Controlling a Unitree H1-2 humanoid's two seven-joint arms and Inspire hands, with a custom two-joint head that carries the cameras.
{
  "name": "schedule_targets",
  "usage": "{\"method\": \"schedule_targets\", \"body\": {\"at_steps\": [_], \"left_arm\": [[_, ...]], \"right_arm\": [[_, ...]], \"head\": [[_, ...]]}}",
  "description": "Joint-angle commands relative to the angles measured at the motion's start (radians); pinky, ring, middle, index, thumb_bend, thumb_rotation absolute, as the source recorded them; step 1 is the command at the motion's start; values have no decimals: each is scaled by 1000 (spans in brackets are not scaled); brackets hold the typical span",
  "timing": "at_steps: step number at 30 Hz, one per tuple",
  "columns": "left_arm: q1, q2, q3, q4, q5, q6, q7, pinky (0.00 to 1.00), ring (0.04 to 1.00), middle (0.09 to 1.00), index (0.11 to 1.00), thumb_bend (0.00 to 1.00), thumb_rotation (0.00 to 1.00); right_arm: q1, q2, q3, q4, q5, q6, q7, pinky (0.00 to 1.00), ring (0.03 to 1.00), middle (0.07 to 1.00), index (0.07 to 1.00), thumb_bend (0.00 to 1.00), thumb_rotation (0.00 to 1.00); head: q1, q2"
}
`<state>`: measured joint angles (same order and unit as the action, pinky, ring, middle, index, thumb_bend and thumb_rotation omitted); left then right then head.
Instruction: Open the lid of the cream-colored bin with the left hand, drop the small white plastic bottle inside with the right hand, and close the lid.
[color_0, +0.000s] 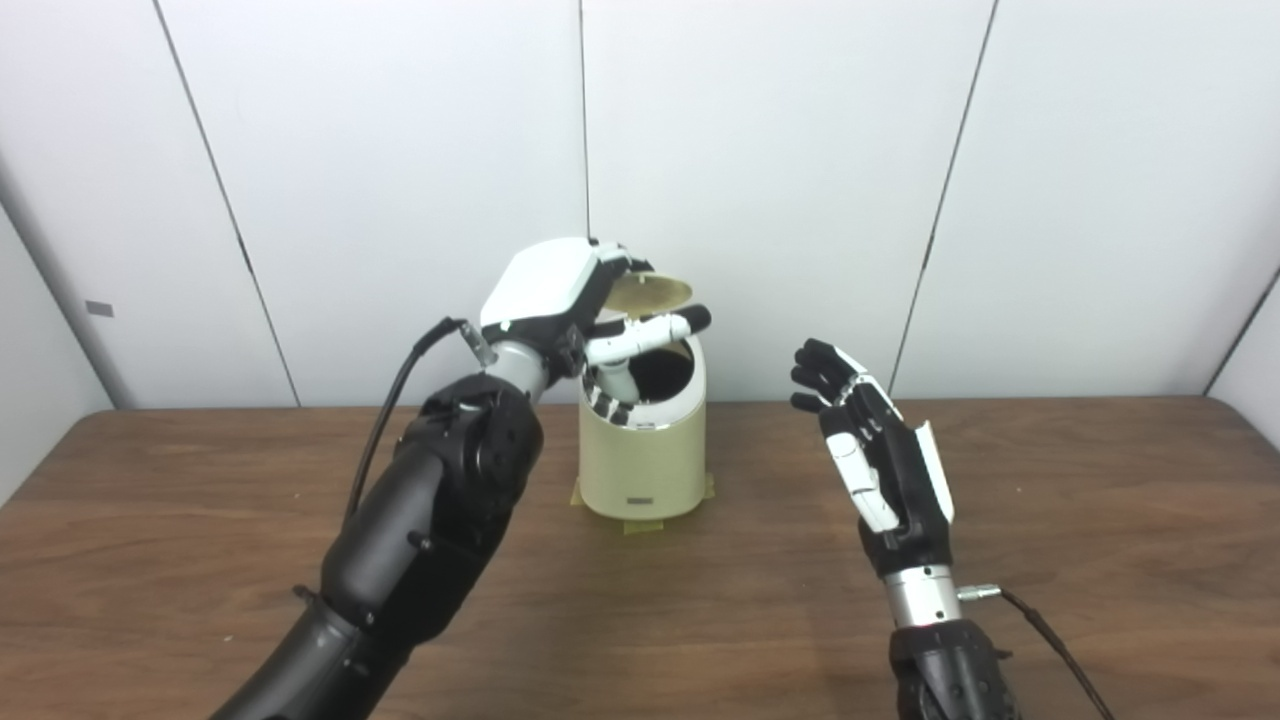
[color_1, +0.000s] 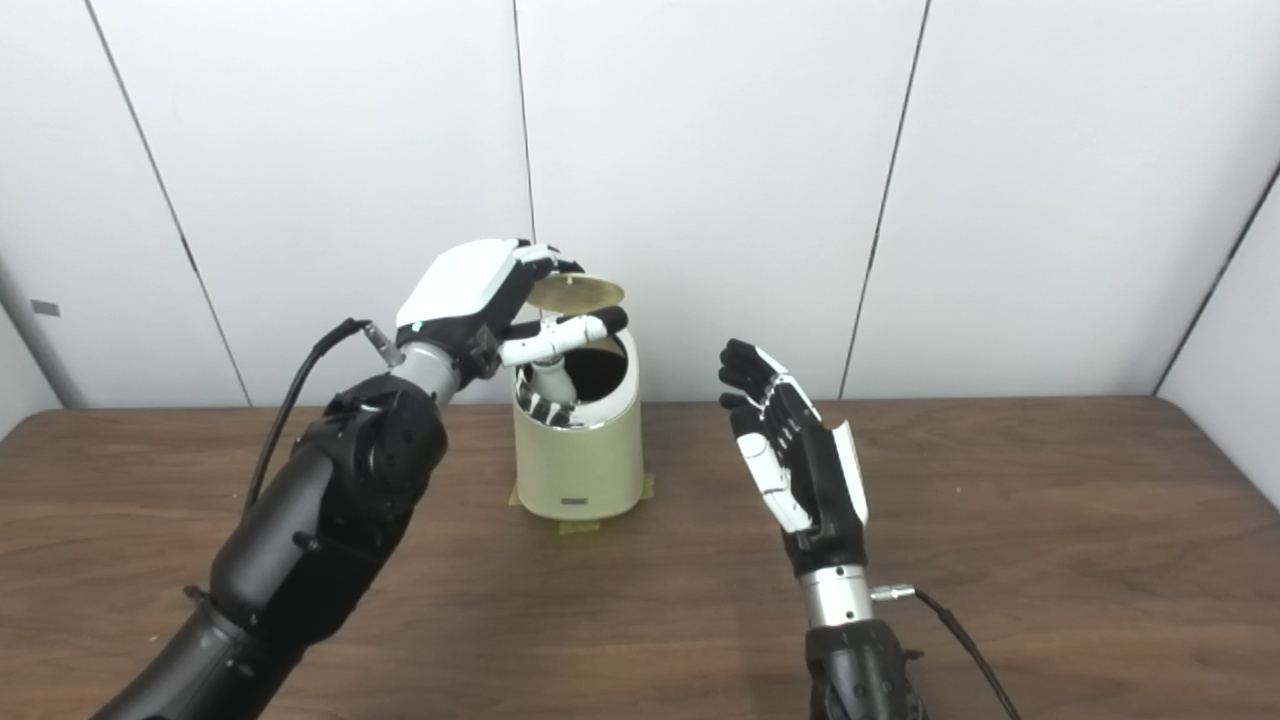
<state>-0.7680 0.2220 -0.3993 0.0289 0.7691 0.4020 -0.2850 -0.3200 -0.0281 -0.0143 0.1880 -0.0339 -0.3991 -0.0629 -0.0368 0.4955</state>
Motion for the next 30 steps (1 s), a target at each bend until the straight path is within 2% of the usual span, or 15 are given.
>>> {"method": "schedule_targets", "body": {"at_steps": [1,8,16,25,30], "left_arm": [[-34,14,13,-40,-3,-50,19,1000,947,834,809,758,1000],[13,19,28,-60,-8,-94,16,1000,923,809,796,738,1000],[77,13,16,-74,3,-85,0,1000,929,819,801,746,1000],[120,13,-21,-38,26,-78,-25,1000,927,827,802,761,1000],[133,14,-22,-9,26,-88,-11,1000,919,820,800,739,1000]], "right_arm": [[-40,4,-7,-20,2,-23,-5,755,823,832,821,281,747],[-37,8,-8,-33,-5,-14,-7,743,817,827,820,278,746],[-36,8,-10,-39,0,-8,-6,739,814,825,817,297,737],[-30,17,-29,-66,66,56,1,757,811,814,807,331,685],[-28,15,-32,-85,74,86,11,771,822,822,818,345,722]], "head": [[-1,0],[-5,5],[-8,10],[-13,14],[-14,15]]}}
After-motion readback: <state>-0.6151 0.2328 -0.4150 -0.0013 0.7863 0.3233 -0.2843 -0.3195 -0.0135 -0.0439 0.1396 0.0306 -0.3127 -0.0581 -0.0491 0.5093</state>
